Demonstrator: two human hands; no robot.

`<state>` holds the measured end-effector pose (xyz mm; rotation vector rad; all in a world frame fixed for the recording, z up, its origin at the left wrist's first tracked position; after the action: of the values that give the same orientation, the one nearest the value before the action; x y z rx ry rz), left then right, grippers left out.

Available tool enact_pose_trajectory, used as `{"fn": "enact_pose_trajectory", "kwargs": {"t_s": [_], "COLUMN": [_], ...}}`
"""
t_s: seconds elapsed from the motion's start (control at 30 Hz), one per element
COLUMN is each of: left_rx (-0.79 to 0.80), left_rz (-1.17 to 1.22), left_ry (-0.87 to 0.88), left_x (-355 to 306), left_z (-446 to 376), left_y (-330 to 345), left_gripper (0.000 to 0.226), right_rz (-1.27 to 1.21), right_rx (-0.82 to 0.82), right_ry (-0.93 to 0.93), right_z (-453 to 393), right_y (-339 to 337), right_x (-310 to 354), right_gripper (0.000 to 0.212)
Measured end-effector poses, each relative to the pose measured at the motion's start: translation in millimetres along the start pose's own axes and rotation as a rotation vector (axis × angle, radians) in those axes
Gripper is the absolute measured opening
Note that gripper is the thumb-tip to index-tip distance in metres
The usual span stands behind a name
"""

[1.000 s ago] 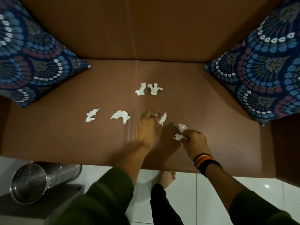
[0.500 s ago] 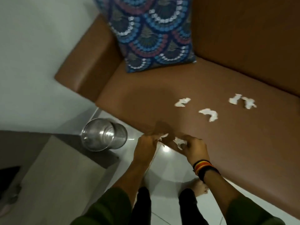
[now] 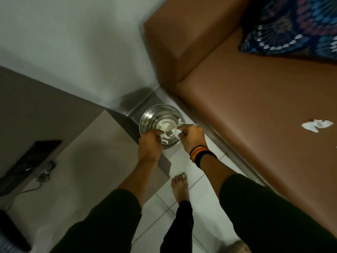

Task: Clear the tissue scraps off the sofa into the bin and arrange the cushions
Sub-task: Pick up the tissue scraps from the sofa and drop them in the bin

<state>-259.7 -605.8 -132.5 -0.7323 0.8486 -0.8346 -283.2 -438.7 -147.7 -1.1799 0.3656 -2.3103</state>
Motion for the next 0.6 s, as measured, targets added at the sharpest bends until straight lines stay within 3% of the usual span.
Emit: {"fn": "enact_pose_trajectory", "kwargs": {"t_s": [0.13, 0.23, 0.33, 0.47, 0.6], "left_rx": [-0.003, 0.061, 0.162, 0.119, 0.040], "left_rz": [-0.014, -0.075, -0.325, -0.475, -0.481], "left_ry": [-0.049, 0.021, 0.156, 0.352, 0.599], "left_x": [31.3, 39.3, 32.0, -14.7, -99.7], "left_z": [-31.2, -45.6, -40.1, -7.0, 39.6], "left_y": [20.1, 33.6, 47.2, 41.8, 37.1], "left_gripper": [0.022, 0.043, 0.065, 0.073, 0.069], "right_rz": [-0.019, 0.010, 0.130, 0.365, 0.491], "right_rx": [0.108, 0.140, 0.033, -0.148, -0.378], "right_ry": [0.034, -0.029, -0.173, -0.297, -0.203], "right_z": [-42.9, -48.5, -25.5, 28.5, 83.8], "right_y": [54.6, 70.0, 51.8, -3.2, -96.9], "right_x": [-5.5, -10.8, -8.0, -9.2, -39.2], "right_gripper": [0.041, 0.044, 0.048, 0.076, 0.086]}}
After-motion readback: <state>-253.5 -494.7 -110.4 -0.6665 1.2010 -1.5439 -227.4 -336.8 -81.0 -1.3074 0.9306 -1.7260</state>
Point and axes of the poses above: each hand's wrist, its own z-axis away from the middle knuckle, its own y-axis out of the palm, x = y × z, the point moved 8 cm from there along -z, towards the middle knuckle, and after that the axes turned 11 degrees about -z, right-handed, at the moved point
